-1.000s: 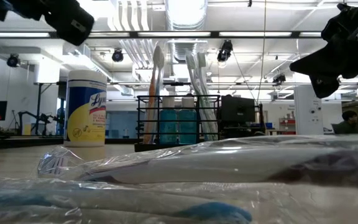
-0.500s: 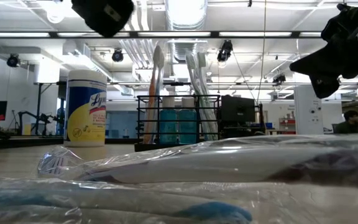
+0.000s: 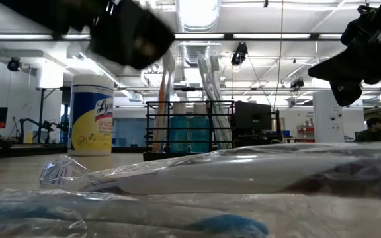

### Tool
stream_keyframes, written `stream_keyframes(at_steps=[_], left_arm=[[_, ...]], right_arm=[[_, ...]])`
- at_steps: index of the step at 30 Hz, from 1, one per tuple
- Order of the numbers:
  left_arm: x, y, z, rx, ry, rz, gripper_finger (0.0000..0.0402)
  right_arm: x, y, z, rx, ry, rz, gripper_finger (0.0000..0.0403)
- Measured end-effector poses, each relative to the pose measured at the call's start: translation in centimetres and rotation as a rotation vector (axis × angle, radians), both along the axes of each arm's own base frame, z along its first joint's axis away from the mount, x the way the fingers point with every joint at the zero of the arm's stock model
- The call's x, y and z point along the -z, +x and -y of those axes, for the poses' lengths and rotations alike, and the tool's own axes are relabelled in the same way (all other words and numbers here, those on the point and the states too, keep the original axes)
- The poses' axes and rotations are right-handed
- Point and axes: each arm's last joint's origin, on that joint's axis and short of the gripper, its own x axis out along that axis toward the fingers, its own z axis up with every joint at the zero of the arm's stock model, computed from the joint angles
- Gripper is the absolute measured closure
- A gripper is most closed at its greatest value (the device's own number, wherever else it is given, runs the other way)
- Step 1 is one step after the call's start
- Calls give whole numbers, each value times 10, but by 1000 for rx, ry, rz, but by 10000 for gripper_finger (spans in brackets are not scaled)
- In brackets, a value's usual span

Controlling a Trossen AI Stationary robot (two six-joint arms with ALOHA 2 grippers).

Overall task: Pick & Place toothbrushing station
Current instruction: Put the top purple toothbrush into the wire organizer

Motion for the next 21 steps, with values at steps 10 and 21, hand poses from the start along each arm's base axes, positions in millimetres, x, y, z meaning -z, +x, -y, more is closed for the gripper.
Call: stream_keyframes(at_steps=[10,21], left_arm=[[39,8,17,26,104,-88,222],[61,10,16,-4,296,-101,222]], right_arm=[[0,0,0,8,41,6,394],[0,0,1,31,60,11,394]])
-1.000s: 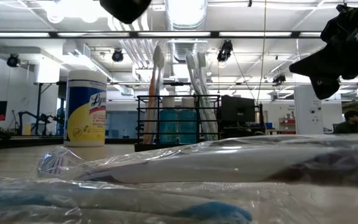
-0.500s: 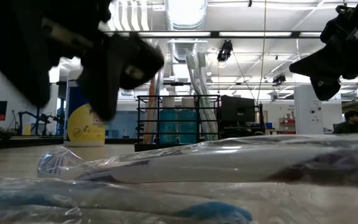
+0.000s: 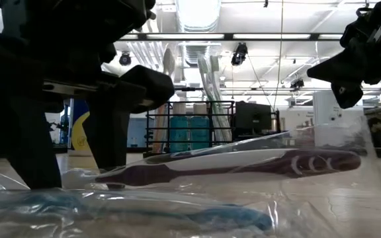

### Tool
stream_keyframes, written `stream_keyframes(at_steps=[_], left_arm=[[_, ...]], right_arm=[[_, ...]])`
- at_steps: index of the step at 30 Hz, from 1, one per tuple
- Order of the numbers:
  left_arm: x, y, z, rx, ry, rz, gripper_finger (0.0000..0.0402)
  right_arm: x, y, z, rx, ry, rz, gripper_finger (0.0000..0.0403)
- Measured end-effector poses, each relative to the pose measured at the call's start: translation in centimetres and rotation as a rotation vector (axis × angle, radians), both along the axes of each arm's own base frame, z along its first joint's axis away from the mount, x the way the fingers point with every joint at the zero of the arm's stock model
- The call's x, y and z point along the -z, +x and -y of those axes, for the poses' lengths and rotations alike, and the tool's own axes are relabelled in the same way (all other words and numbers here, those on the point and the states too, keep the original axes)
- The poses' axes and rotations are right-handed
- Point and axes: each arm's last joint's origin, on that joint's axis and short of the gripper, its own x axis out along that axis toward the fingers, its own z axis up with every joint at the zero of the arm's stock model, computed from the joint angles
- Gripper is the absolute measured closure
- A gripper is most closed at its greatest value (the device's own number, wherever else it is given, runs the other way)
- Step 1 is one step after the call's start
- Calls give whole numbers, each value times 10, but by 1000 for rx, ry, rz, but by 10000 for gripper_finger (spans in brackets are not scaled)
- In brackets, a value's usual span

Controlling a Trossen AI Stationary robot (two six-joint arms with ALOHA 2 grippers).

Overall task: Pick & Place toothbrushing station
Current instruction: Put the top purple toothbrush into the wire organizer

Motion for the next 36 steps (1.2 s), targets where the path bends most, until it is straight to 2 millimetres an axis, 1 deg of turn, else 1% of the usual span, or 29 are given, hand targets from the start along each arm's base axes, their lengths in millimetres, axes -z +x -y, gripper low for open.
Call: stream_keyframes(at_steps=[4,7,10,14,18,19,24,27,30,36], left_arm=[[-1,0,0,33,19,11,224],[-4,-2,-1,53,31,17,239],[-10,-4,-4,65,50,13,271],[-18,1,-6,57,49,32,329],[-15,2,-12,61,71,15,385],[-15,2,-13,61,77,17,393],[-14,5,-20,54,92,17,386],[-18,7,-22,58,105,6,387],[-27,10,-21,74,144,8,396],[-52,17,-21,42,289,18,398]], right_arm=[[0,0,0,0,0,0,394],[0,0,0,-1,-5,1,394],[-1,0,0,-3,-24,2,394],[-2,0,0,-6,-54,9,394],[-2,0,0,-5,-67,8,394],[-2,0,0,-5,-70,8,394],[-5,0,0,-10,-115,25,394],[-7,1,0,-12,-141,39,394],[-7,1,0,-13,-155,38,394],[-12,1,-1,-25,-173,83,394]])
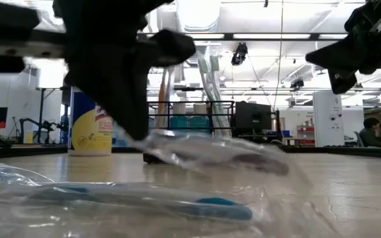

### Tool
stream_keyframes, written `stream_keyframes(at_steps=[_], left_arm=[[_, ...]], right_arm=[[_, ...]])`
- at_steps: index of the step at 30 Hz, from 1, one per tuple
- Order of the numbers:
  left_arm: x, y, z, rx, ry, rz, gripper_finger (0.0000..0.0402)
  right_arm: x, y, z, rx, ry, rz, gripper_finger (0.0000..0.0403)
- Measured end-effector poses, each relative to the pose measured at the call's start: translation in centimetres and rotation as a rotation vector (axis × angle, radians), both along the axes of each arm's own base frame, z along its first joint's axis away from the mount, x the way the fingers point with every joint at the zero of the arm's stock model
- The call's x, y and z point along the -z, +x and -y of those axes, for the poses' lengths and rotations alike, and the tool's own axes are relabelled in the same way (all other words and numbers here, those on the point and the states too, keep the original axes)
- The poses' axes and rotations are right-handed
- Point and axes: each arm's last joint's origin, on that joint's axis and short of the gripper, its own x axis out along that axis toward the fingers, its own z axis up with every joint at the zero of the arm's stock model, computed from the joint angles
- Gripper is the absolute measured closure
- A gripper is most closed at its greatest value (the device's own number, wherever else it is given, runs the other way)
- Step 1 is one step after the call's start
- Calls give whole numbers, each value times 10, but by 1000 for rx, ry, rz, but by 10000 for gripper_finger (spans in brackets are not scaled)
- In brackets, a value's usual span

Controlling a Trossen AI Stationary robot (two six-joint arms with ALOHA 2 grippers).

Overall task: Pick & Place toothbrushing station
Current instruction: Put the top purple toothbrush into the wire organizer

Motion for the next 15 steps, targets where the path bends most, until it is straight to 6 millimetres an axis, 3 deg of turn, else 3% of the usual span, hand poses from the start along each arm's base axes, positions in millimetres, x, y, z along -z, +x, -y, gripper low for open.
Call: stream_keyframes(at_steps=[8,15], left_arm=[[-32,-2,0,-41,280,32,400],[-65,-17,2,-7,514,115,400]], right_arm=[[-22,4,-2,-2,59,101,394],[-65,35,-17,-71,7,45,391]])
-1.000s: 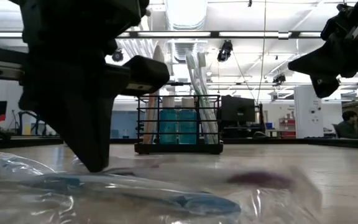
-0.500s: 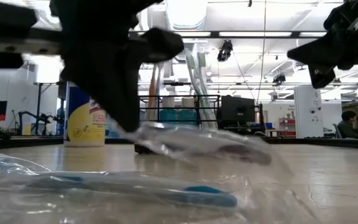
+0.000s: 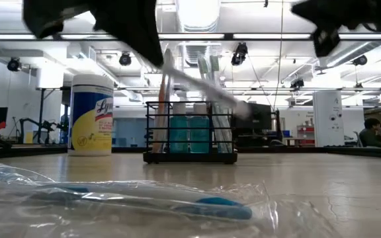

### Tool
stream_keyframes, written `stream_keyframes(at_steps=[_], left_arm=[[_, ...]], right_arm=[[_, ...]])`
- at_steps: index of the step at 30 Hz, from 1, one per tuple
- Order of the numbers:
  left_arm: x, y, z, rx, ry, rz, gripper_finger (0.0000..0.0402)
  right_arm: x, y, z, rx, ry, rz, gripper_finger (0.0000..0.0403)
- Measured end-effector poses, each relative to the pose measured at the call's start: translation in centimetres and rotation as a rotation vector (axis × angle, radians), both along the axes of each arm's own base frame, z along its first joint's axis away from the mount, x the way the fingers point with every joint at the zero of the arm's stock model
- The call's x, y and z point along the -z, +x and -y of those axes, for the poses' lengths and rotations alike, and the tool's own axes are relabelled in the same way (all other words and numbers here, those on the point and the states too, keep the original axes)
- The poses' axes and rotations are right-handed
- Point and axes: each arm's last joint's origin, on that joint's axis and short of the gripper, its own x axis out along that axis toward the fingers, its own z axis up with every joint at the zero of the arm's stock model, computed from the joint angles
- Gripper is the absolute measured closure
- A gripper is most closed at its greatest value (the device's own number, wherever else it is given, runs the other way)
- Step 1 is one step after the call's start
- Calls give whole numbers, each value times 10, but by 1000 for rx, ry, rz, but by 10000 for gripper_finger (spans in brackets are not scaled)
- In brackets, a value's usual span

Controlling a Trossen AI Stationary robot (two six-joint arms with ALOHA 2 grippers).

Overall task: Pick & Place toothbrushing station
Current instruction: Put the top purple toothbrush into the wire organizer

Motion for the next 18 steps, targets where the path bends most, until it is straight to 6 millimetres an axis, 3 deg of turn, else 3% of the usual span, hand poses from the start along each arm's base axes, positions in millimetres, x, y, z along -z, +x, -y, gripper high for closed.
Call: stream_keyframes(at_steps=[6,11,18], left_arm=[[-42,-24,-2,-14,226,184,401],[-71,-44,-5,-10,221,270,401],[-81,-58,-4,80,288,246,401]], right_arm=[[-30,45,-20,-23,-42,-32,336],[-43,84,-33,-75,-89,-115,257],[-56,133,-24,-186,23,-316,179]])
